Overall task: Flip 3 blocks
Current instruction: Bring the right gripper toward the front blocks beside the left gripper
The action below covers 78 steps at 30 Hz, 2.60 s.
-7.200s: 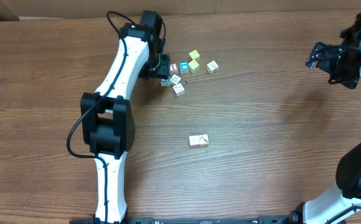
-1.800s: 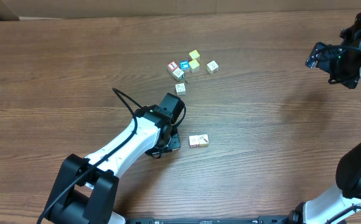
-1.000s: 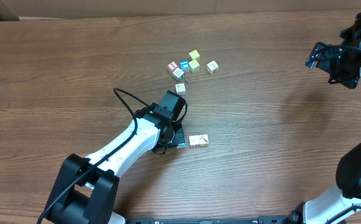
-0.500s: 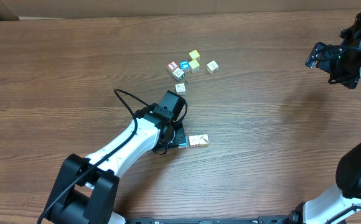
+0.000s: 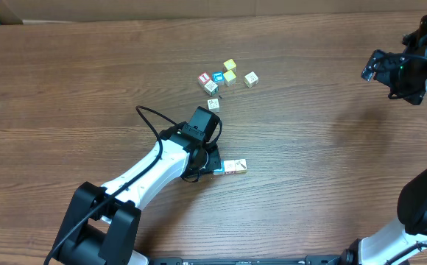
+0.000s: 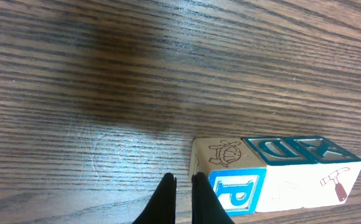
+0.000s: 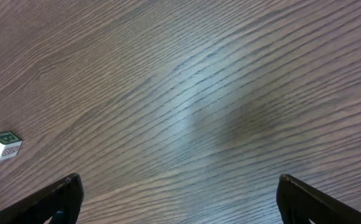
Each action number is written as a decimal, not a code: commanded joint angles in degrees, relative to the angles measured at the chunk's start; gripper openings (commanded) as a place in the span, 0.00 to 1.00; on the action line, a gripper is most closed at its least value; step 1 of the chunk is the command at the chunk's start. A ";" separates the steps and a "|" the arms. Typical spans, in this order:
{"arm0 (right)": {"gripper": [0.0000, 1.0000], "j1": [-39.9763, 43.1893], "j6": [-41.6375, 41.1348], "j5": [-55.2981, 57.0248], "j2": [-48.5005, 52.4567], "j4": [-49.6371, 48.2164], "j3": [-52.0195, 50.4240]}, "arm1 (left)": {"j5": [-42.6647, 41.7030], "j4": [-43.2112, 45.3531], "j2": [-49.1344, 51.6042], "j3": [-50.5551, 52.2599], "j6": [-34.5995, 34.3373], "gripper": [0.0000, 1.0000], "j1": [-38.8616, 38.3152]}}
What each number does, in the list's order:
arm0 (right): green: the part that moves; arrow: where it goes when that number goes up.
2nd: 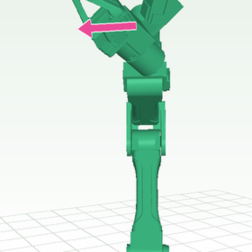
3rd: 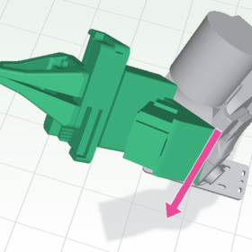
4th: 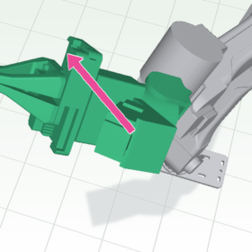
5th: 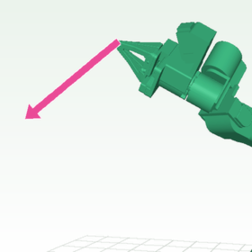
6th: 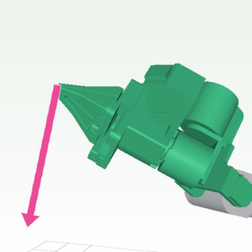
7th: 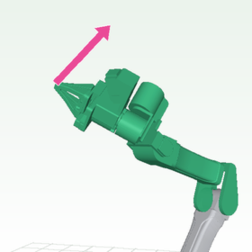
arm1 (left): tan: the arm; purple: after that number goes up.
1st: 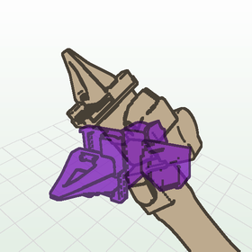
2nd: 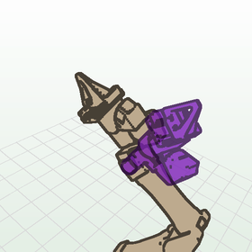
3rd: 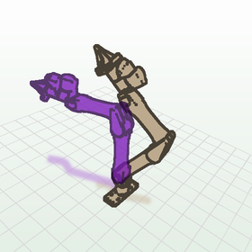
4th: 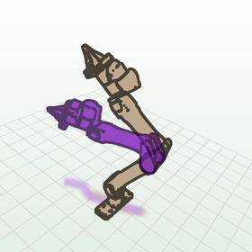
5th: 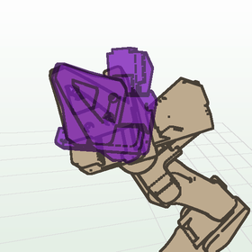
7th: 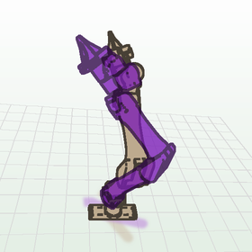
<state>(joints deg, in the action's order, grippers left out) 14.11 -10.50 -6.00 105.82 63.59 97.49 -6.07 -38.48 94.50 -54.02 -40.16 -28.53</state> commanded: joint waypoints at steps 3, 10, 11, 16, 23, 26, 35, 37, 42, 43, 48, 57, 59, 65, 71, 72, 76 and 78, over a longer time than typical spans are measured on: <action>1.00 -0.04 0.07 -0.11 0.07 -0.26 0.39 | 0.55 -0.20 -0.48 0.57 1.62 0.04 -0.31; 1.00 -0.04 0.07 -0.11 0.07 -1.64 0.39 | 9.66 -4.22 -4.72 -2.73 1.38 0.04 0.02; 1.00 -0.04 0.09 -0.11 0.07 -1.95 0.39 | 9.60 -4.55 -5.99 -3.50 1.44 0.04 0.37; 1.00 -0.04 -0.07 -0.24 0.07 -2.67 0.39 | 6.86 -10.25 -10.47 -7.87 3.63 0.04 3.37; 0.64 -0.11 -2.86 -21.68 0.00 1.14 0.42 | -2.71 -14.95 -10.88 -9.94 10.51 0.04 10.75; 0.04 -0.92 0.94 -25.97 0.02 7.02 0.35 | -3.65 -15.67 -10.88 -9.94 10.67 0.04 11.45; 0.04 -12.35 9.40 -25.00 0.00 19.08 -7.10 | -3.52 -18.64 -10.88 -9.88 10.62 0.04 11.26; 0.04 -16.50 7.23 -25.03 0.00 15.34 -13.77 | -1.57 -20.65 -10.88 -9.88 10.60 0.04 11.26; 0.04 -22.53 3.39 -24.04 -0.46 7.58 -24.79 | 4.85 -22.21 -10.88 -8.41 10.58 0.04 11.26; 0.04 -23.45 1.79 -22.95 -0.90 6.47 -25.99 | 4.96 -22.16 -10.88 -7.98 10.58 0.04 11.26; 0.04 -29.68 -10.43 -7.82 -8.50 5.20 -27.32 | 4.46 -22.21 -10.86 -7.19 10.56 0.04 11.26; 0.04 -44.04 -28.28 17.11 -28.50 3.80 -28.09 | 2.75 -20.87 -8.87 -7.19 10.27 0.04 11.26; 0.04 -44.57 -28.76 16.28 -28.76 3.61 -28.63 | 1.40 -20.76 -7.48 -7.19 10.19 0.04 11.23; 0.04 -44.59 -26.86 10.32 -26.21 1.49 -31.71 | -0.20 -19.63 -2.21 -7.19 10.21 0.04 10.10; 0.14 -44.59 -26.80 6.73 -21.59 -6.01 -35.74 | -1.01 -14.51 1.97 -7.19 10.19 0.04 6.99; 0.14 -44.59 -26.80 5.88 -21.14 -6.38 -35.71 | -0.96 -14.01 2.36 -7.19 10.19 0.04 6.60; 0.04 -44.68 -26.80 2.16 -20.39 -10.01 -35.80 | -1.03 -12.57 4.48 -7.19 9.14 0.04 4.50; 0.04 -44.96 -26.77 -0.04 -19.82 -11.74 -36.20 | -1.03 -12.44 5.42 -7.19 8.63 0.04 3.78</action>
<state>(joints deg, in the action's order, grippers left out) -30.44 -37.26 -1.83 85.80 53.39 62.04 -6.31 -51.13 98.10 -61.52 -31.09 -23.70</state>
